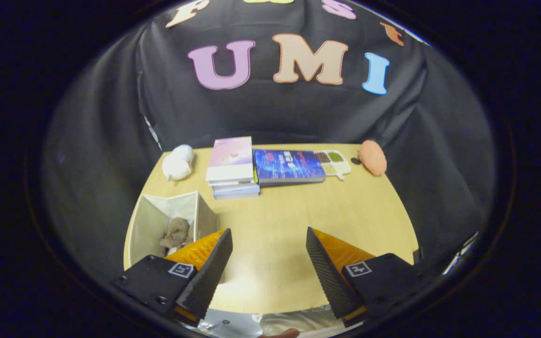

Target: Open the storage box then place both shoes into the box .Put the left shoe in first, then the right shoe, with the right side of both shoes facing outward in a uniform manner.

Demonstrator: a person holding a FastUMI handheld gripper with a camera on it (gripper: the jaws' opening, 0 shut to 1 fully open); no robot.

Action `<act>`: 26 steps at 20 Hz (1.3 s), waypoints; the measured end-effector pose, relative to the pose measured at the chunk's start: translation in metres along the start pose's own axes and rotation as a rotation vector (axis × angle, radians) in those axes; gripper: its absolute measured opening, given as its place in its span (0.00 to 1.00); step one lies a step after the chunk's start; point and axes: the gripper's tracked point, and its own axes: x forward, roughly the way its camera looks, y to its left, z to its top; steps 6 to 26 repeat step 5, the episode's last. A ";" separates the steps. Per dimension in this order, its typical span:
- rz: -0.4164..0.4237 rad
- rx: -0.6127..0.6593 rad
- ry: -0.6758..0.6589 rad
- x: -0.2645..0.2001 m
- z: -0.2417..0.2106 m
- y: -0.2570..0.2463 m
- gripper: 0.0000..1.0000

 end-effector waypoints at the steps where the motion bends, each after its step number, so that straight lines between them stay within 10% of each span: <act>1: 0.012 -0.001 -0.055 0.000 0.012 -0.005 1.00; 5: 0.039 0.027 -0.267 -0.011 0.055 -0.025 1.00; 26: 0.039 0.027 -0.267 -0.011 0.055 -0.025 1.00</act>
